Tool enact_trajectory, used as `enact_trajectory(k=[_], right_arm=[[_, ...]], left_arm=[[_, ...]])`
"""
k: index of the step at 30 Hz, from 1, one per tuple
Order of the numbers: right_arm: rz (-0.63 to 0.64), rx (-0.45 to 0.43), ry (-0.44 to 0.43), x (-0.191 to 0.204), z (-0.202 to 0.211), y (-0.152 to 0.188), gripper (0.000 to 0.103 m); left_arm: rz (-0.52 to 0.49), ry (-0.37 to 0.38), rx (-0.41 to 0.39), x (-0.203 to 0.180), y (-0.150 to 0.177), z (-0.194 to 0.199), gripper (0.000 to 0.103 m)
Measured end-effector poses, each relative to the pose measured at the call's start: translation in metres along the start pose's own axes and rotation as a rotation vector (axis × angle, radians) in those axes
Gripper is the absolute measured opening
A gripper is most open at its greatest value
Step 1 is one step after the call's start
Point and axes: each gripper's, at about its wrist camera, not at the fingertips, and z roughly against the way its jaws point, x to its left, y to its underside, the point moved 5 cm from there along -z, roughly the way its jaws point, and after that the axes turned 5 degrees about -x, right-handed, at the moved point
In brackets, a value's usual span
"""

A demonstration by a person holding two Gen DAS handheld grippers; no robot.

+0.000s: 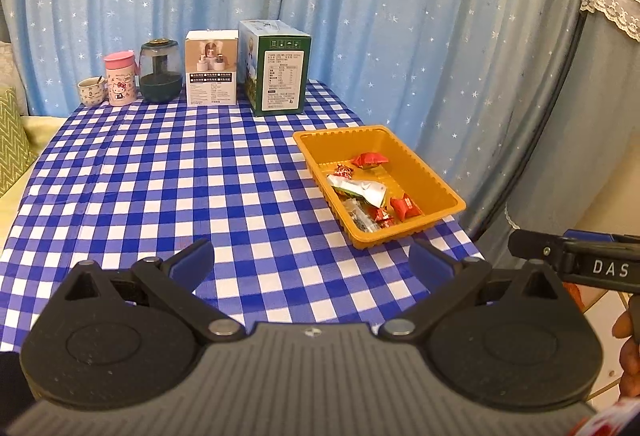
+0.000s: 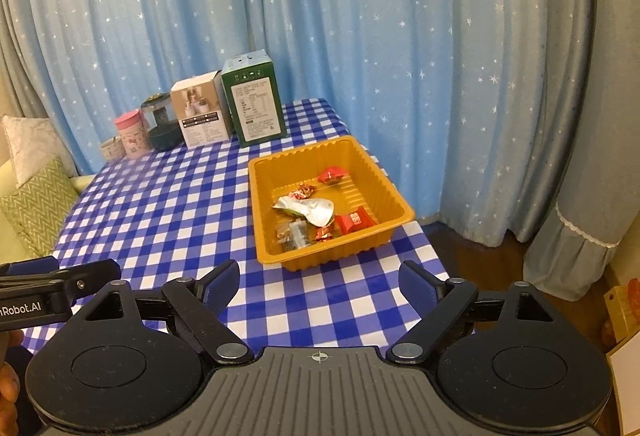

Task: Organize snacks

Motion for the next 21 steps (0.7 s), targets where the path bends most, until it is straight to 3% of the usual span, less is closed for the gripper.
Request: enact_trajectory(k=[21], right_arm=[[0.041, -0.011, -0.018, 0.017, 0.039, 0.023, 0.086]], left_arm=[[-0.005, -0.049, -0.007, -0.002, 0.018, 0.041, 0.103]])
